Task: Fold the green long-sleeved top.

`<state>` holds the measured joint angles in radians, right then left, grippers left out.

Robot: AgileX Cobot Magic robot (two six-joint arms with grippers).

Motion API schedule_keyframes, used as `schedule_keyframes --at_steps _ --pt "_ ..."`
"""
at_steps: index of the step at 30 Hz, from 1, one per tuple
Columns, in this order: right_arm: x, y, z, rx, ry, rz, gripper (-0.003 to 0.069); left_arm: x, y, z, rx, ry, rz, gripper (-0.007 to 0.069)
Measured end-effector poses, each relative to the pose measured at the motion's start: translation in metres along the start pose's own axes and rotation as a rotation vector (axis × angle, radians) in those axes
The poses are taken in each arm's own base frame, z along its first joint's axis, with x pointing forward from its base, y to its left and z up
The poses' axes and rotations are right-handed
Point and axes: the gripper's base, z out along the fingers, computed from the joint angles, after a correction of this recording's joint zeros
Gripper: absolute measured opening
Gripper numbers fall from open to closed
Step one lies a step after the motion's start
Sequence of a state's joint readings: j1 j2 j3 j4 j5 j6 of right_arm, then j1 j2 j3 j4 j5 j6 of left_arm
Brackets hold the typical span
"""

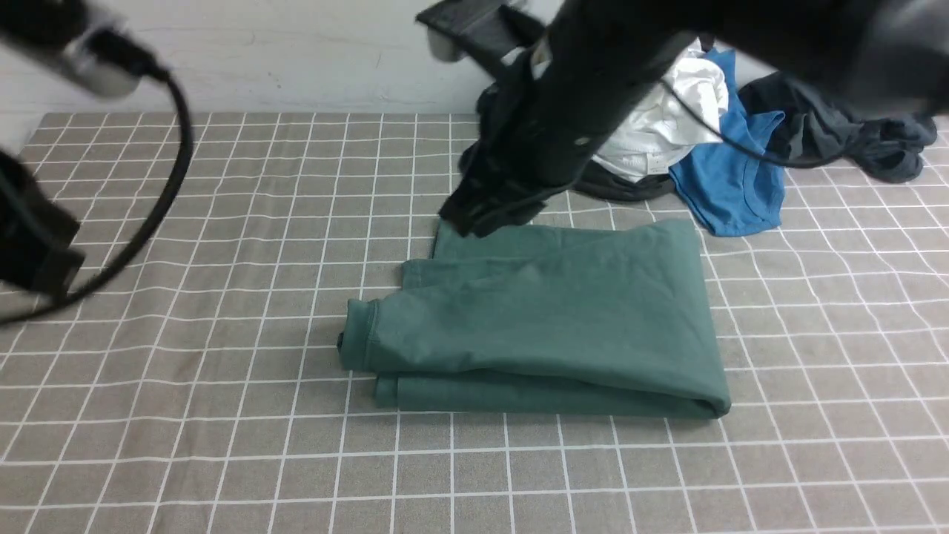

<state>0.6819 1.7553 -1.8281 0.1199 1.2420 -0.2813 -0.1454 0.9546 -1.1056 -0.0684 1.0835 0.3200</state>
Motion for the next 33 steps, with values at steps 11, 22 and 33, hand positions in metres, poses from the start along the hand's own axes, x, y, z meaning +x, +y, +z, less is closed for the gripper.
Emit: schedule_keyframes --at_steps 11,22,33 --pt "0.109 0.036 -0.111 0.084 -0.319 -0.004 0.0141 0.119 -0.035 -0.014 -0.080 -0.309 -0.114 -0.0008" --pt "0.219 0.063 -0.145 0.180 -0.675 0.043 -0.0010 0.154 -0.045 -0.015 -0.131 -0.485 -0.079 -0.0008" --pt "0.244 0.069 -0.160 0.228 -0.816 0.024 -0.0014 0.155 -0.047 -0.014 -0.117 -0.482 -0.076 -0.0008"
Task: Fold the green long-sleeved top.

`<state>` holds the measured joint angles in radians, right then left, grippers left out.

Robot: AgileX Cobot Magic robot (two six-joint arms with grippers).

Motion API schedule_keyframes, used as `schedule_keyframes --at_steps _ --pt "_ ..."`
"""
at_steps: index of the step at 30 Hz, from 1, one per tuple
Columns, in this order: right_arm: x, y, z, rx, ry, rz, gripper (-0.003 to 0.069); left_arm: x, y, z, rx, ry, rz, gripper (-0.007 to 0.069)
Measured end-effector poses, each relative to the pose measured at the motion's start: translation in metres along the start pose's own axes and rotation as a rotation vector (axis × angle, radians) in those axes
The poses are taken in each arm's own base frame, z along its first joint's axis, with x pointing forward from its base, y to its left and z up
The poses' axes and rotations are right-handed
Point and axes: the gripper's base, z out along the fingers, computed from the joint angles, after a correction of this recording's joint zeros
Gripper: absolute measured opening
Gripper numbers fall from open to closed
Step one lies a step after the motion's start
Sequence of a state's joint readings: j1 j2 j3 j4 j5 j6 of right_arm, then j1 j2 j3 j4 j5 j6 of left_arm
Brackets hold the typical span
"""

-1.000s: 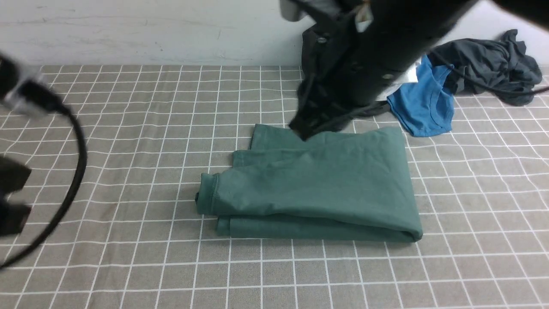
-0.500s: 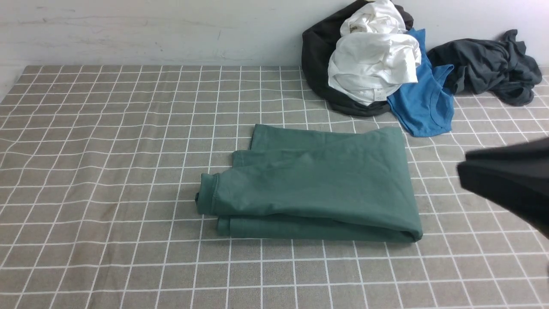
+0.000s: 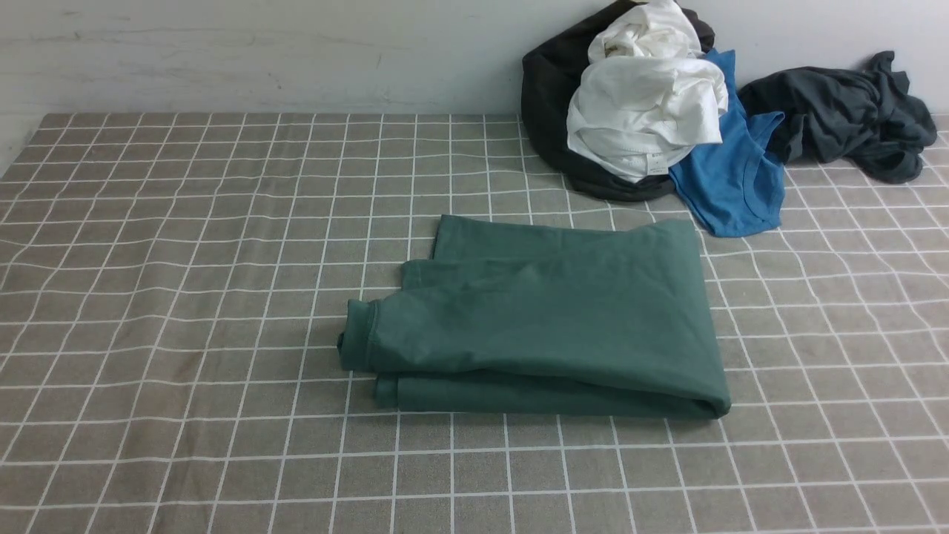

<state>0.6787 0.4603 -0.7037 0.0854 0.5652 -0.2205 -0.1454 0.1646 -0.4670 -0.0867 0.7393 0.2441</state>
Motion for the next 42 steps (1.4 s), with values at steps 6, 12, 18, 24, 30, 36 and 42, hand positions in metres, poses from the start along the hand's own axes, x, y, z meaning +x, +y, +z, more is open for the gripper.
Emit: schedule_keyframes --at_steps 6,12,18,24,30,36,42 --pt "0.005 0.001 0.000 -0.011 0.050 0.001 -0.0014 0.001 0.000 0.000 0.003 0.011 -0.001 -0.0008" --pt "0.007 0.001 0.000 -0.016 0.070 0.001 -0.0014 0.001 0.000 0.000 0.003 0.011 -0.001 -0.0008" --pt "0.010 0.002 0.002 -0.018 0.052 0.017 -0.0014 0.001 0.000 0.000 0.003 0.011 -0.001 -0.0008" --pt "0.056 -0.001 0.005 0.130 -0.106 0.076 -0.0014 0.001 0.000 0.000 0.003 0.011 -0.001 -0.0008" --pt "0.119 -0.007 -0.006 0.400 -0.145 0.236 -0.0014 0.001 0.000 0.000 0.004 0.011 -0.001 -0.0008" --pt "0.182 -0.007 -0.013 0.656 -0.068 0.324 -0.0014 0.001 0.000 0.000 0.005 0.011 -0.002 -0.0008" --pt "0.196 -0.008 -0.018 0.742 0.038 0.346 -0.0014 0.001 0.000 0.000 0.005 0.014 -0.002 -0.0008"
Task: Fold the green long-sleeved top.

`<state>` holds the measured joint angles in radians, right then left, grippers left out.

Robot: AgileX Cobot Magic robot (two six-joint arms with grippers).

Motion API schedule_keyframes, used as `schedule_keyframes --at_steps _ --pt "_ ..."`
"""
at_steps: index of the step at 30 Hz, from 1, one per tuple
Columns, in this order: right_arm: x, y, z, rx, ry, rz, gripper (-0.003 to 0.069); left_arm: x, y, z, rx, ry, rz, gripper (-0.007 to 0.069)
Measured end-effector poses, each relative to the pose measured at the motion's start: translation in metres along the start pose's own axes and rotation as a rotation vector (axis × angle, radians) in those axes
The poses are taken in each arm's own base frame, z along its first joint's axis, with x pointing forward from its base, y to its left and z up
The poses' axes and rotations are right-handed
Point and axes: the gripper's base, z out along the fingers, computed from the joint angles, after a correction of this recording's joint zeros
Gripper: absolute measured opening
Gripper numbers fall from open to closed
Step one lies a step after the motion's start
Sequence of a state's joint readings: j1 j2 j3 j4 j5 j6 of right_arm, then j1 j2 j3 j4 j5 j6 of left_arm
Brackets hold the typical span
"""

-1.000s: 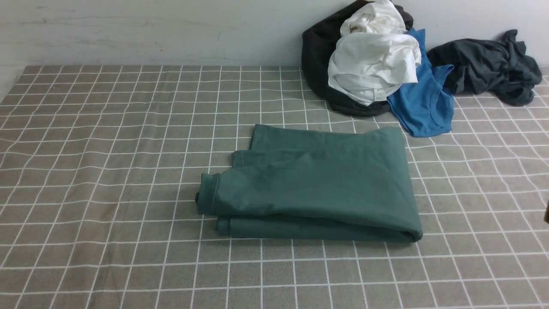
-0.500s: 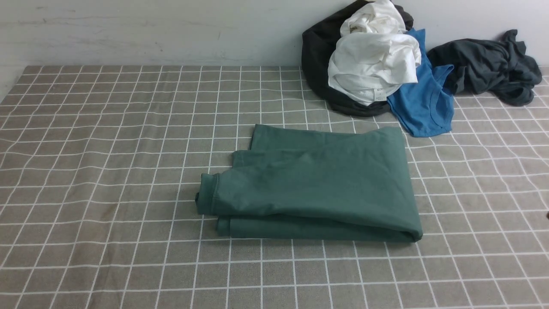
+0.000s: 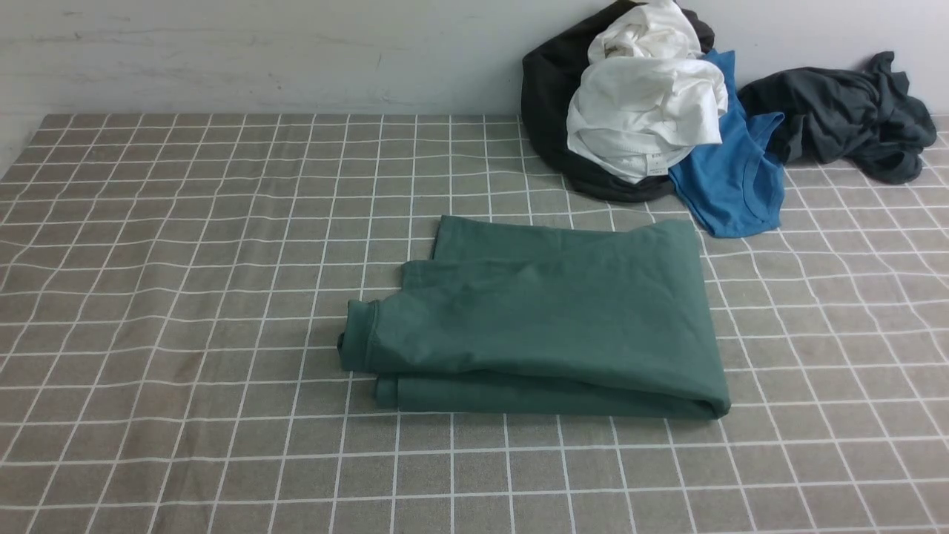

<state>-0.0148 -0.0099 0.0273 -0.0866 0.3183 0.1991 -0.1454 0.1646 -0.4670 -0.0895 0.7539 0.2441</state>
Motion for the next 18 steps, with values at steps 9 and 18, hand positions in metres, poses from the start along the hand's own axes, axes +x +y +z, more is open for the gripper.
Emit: schedule_keyframes --at_steps 9,18 --pt "0.0020 -0.0020 -0.0002 0.032 0.025 -0.026 -0.0014 0.0002 -0.0001 0.0000 0.001 0.003 -0.001 -0.0008" --pt "0.0021 -0.0020 -0.0002 0.032 0.027 -0.030 -0.0014 0.0002 -0.0001 0.0000 0.001 0.003 -0.001 -0.0008"
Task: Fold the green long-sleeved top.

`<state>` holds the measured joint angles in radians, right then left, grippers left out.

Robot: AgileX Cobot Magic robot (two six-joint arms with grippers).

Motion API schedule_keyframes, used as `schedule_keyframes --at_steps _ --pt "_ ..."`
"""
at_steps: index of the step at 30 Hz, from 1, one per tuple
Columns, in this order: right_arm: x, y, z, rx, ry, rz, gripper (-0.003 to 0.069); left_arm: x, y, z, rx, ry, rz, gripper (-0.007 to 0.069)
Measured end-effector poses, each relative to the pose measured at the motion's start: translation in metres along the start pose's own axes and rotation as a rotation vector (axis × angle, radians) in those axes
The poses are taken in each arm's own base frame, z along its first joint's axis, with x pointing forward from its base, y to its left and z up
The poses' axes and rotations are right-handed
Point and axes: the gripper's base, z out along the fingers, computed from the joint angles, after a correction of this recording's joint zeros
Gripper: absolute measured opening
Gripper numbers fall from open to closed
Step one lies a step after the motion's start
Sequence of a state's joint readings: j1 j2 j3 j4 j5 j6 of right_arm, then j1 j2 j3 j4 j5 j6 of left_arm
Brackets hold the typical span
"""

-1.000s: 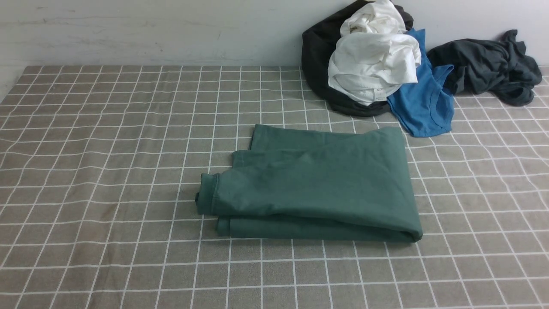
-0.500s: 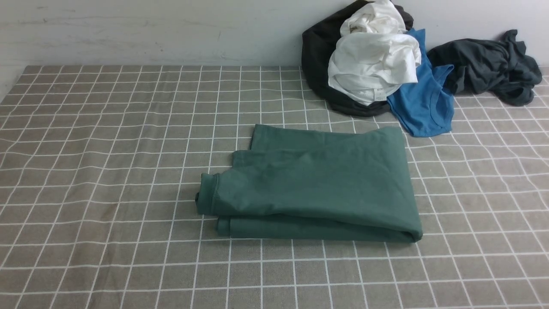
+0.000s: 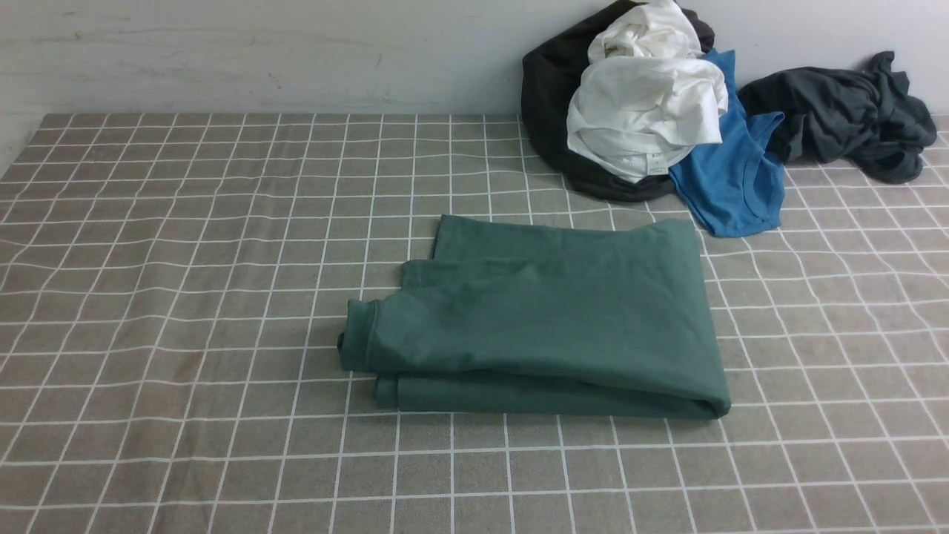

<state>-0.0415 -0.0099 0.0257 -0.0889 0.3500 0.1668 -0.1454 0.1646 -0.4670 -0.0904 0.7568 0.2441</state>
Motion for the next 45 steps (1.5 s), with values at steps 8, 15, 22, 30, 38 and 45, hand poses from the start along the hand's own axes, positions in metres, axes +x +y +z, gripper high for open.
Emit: schedule_keyframes --at_steps 8,15,22,30,38,45 --pt "0.000 0.000 0.000 0.000 0.000 -0.001 -0.0014 0.000 0.000 0.000 0.000 0.000 0.000 -0.0008" --pt "0.000 0.000 0.000 0.000 0.000 -0.001 -0.0014 0.000 0.000 0.000 0.000 0.000 0.000 -0.0008" --pt "0.000 0.000 0.000 0.000 0.000 -0.001 -0.0014 0.002 0.001 0.002 -0.009 0.010 0.016 -0.0008" --pt "0.000 0.000 0.000 0.000 0.000 -0.001 -0.0014 0.039 0.003 0.034 -0.142 -0.167 -0.004 -0.0008" --pt "0.000 0.000 0.000 0.000 0.000 -0.001 -0.0014 0.088 0.001 0.053 -0.236 -0.238 -0.001 -0.0008" --pt "0.000 0.000 0.000 0.000 0.000 -0.001 -0.0014 0.103 0.000 0.056 -0.240 -0.096 -0.251 -0.0008"
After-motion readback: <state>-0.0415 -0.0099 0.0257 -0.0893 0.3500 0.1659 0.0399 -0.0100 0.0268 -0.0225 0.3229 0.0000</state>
